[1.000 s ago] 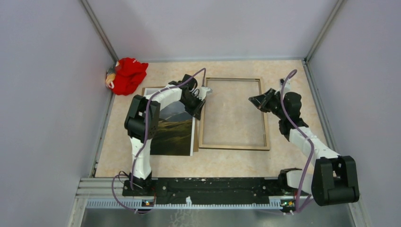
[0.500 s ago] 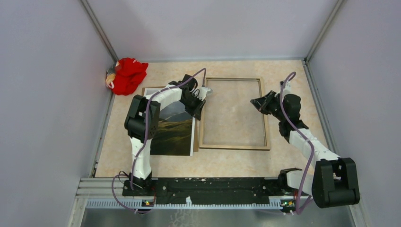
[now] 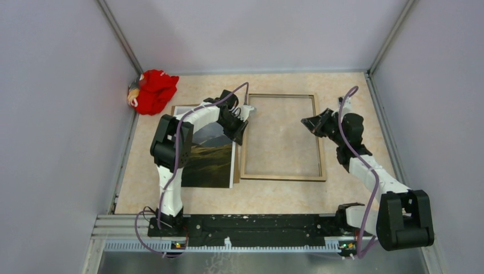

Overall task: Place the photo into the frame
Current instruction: Place the photo frame item in the photo frame.

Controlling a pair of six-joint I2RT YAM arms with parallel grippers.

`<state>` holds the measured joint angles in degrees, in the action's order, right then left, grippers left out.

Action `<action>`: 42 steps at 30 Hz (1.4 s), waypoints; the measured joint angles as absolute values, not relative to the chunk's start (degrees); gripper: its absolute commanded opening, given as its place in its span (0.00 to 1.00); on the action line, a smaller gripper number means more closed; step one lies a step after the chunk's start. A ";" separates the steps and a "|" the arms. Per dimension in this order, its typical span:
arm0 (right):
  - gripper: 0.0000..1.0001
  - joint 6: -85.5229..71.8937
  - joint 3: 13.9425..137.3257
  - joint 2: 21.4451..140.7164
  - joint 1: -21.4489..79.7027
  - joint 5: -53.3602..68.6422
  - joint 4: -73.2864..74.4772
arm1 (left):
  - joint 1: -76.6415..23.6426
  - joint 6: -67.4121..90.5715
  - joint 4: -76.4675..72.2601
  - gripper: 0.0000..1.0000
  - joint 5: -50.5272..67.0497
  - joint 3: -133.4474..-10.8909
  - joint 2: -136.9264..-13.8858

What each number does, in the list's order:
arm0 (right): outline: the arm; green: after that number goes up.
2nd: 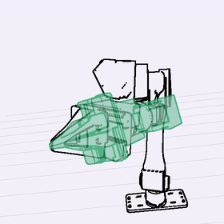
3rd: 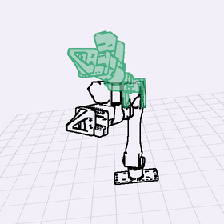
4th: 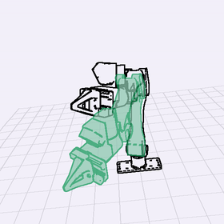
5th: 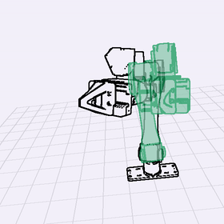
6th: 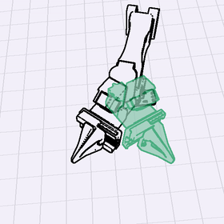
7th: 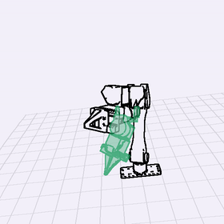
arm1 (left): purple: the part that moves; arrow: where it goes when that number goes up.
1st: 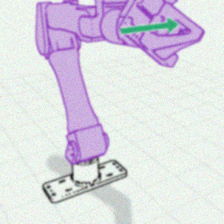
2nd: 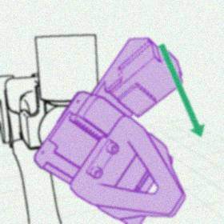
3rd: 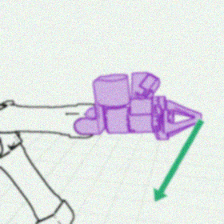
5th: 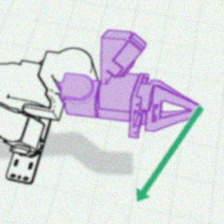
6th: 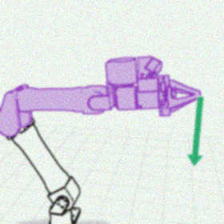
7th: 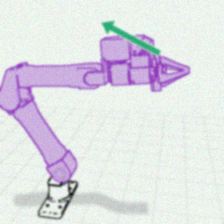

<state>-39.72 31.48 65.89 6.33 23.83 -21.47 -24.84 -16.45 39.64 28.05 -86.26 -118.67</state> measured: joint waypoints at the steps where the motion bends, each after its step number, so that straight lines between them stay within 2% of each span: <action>1: 0.00 -39.88 31.48 66.02 6.33 23.81 -21.50 | -24.84 -16.45 39.66 0.19 28.08 -86.26 -118.67; 16: 0.00 -43.33 32.05 71.00 6.15 21.89 -22.76 | -24.77 -16.67 40.29 0.19 27.62 -86.26 -118.67; 42: 0.00 -45.69 32.12 71.11 5.82 25.12 -26.98 | -24.69 -16.67 40.51 0.17 27.66 -86.26 -118.67</action>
